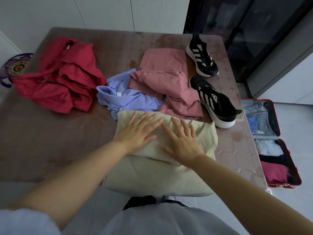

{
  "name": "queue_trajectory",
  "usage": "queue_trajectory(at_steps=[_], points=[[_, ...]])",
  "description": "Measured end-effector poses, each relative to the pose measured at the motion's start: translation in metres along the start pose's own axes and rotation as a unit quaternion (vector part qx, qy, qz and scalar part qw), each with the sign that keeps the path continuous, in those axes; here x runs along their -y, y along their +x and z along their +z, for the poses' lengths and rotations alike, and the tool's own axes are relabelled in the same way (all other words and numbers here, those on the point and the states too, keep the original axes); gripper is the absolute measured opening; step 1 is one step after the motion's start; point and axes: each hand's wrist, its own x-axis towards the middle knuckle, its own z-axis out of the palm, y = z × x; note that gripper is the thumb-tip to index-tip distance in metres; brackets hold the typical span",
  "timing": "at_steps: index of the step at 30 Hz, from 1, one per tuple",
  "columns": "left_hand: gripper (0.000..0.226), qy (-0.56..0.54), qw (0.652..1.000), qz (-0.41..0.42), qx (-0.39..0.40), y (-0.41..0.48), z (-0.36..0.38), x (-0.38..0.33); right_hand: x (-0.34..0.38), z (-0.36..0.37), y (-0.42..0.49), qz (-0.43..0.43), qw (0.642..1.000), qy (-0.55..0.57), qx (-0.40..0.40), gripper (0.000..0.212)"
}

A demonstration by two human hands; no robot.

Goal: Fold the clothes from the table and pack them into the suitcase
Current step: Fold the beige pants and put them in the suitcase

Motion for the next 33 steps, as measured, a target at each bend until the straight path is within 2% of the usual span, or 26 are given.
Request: queue_trajectory(at_steps=[4, 6, 8, 10, 13, 15, 17, 20, 24, 27, 30, 33], points=[[0.085, -0.020, 0.982, -0.149, 0.115, -0.009, 0.027, 0.009, -0.041, 0.024, -0.013, 0.105, 0.990, 0.025, 0.089, 0.104], [0.095, -0.033, 0.971, -0.188, 0.142, -0.023, 0.037, 0.023, -0.064, 0.034, -0.029, 0.151, 0.982, 0.008, 0.111, 0.116], [0.104, -0.013, 0.968, -0.198, 0.155, -0.034, 0.041, 0.034, -0.078, 0.037, -0.043, 0.174, 0.977, 0.011, 0.120, 0.115], [0.114, 0.000, 0.970, -0.193, 0.150, -0.038, 0.039, 0.041, -0.081, 0.035, -0.050, 0.172, 0.979, 0.033, 0.106, 0.118], [0.120, -0.027, 0.980, -0.184, 0.068, -0.029, 0.024, 0.050, -0.077, 0.021, -0.043, 0.145, 0.984, 0.088, 0.048, 0.126], [0.111, -0.062, 0.987, -0.145, 0.007, -0.014, 0.010, 0.052, -0.074, 0.011, -0.026, 0.122, 0.988, 0.093, 0.016, 0.127], [0.106, -0.082, 0.991, -0.101, -0.003, 0.009, -0.001, 0.052, -0.072, -0.002, -0.005, 0.103, 0.992, 0.071, 0.013, 0.119], [0.091, -0.090, 0.987, -0.097, 0.093, 0.040, -0.018, 0.052, -0.077, -0.018, 0.023, 0.108, 0.987, 0.101, 0.069, 0.088], [0.063, -0.099, 0.970, -0.121, 0.187, 0.056, -0.032, 0.055, -0.087, -0.040, 0.039, 0.096, 0.971, 0.133, 0.176, 0.084], [0.038, -0.090, 0.958, -0.129, 0.240, 0.058, -0.039, 0.052, -0.085, -0.051, 0.042, 0.075, 0.952, 0.167, 0.246, 0.068], [0.033, -0.112, 0.962, -0.122, 0.216, 0.060, -0.048, 0.052, -0.083, -0.066, 0.049, 0.053, 0.955, 0.138, 0.256, 0.063], [0.034, -0.116, 0.974, -0.136, 0.141, 0.064, -0.070, 0.058, -0.083, -0.103, 0.061, 0.042, 0.981, 0.084, 0.172, 0.046]])
